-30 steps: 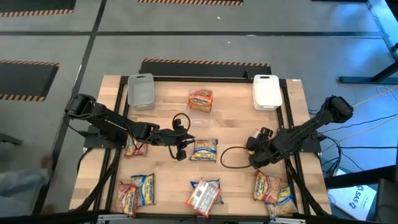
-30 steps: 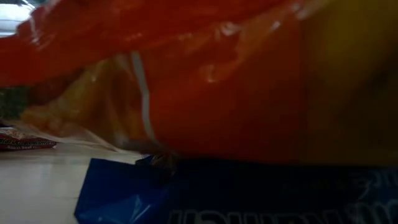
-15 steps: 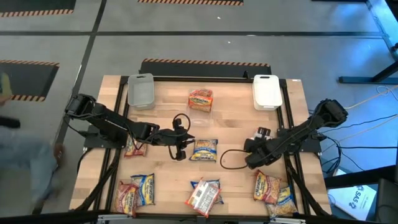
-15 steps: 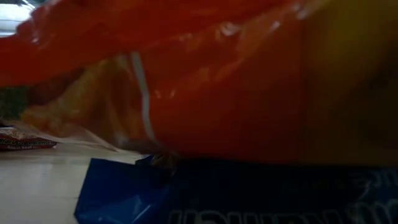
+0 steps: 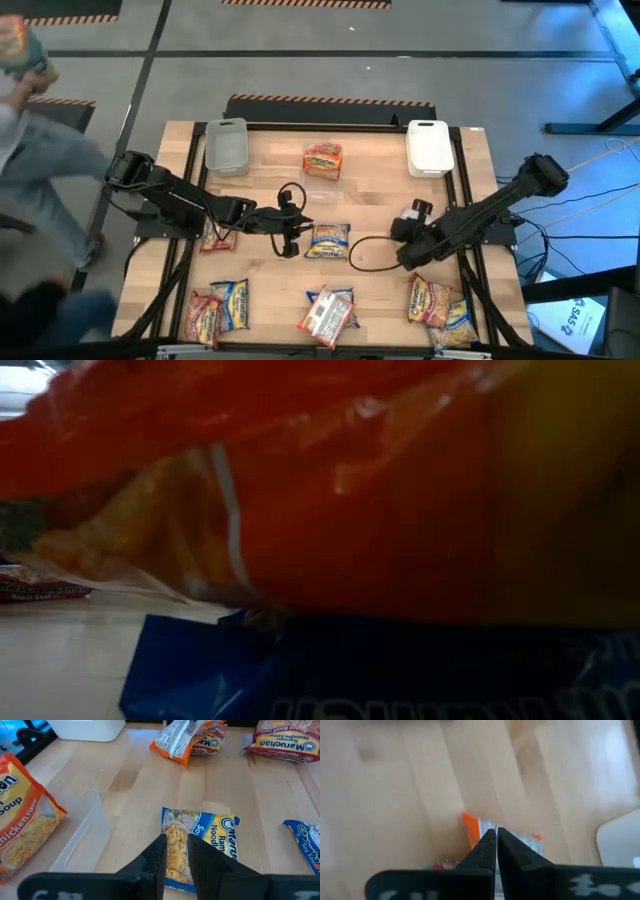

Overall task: Sort Maruchan noodles
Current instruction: Put the top orange noodle into the transparent bin

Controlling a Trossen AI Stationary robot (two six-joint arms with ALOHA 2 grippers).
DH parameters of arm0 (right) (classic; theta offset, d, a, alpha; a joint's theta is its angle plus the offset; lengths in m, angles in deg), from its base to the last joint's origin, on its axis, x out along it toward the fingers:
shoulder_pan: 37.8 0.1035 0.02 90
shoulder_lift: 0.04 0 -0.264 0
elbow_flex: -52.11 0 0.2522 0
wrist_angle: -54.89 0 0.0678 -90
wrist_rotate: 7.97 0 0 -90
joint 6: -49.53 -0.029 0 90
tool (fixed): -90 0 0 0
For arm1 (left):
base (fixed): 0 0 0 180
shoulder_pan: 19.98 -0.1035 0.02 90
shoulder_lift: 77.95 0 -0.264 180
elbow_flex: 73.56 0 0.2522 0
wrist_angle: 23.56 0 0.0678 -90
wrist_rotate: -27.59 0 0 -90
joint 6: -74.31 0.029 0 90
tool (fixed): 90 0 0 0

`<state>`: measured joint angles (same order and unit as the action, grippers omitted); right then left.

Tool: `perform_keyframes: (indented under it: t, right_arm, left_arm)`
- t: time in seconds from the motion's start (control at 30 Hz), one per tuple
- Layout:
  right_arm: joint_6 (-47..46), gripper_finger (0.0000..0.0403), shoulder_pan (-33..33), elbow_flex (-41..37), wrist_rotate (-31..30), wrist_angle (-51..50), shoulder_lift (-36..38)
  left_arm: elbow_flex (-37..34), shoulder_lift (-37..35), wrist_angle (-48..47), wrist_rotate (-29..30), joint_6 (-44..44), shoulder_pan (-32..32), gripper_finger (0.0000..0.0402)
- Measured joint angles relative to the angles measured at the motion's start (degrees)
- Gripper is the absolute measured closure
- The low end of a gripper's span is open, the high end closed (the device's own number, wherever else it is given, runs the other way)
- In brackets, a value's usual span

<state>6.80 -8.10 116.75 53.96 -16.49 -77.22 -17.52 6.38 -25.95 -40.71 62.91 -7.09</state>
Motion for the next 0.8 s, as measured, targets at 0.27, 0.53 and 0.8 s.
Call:
perform_keyframes:
  t: [0.27, 0.53, 0.8]
  right_arm:
    - [0.26, 0.0402, -4.45, 1.57, 2.54, 0.83, 13.5]
    - [-5.89, 0.0345, -4.61, 0.67, 11.77, -0.87, 15.0]
    - [-13.49, 0.0172, -4.59, -0.23, 16.04, -9.47, 14.57]
  left_arm:
    - [0.0, 0.0, 0.02, -1.54, -0.02, 0.0, 0.0331]
    - [0.0, 0.01, 0.04, -1.65, -0.09, 0.0, 0.0331]
    - [0.0, 0.01, 0.07, -1.65, -0.22, 0.0, 0.0331]
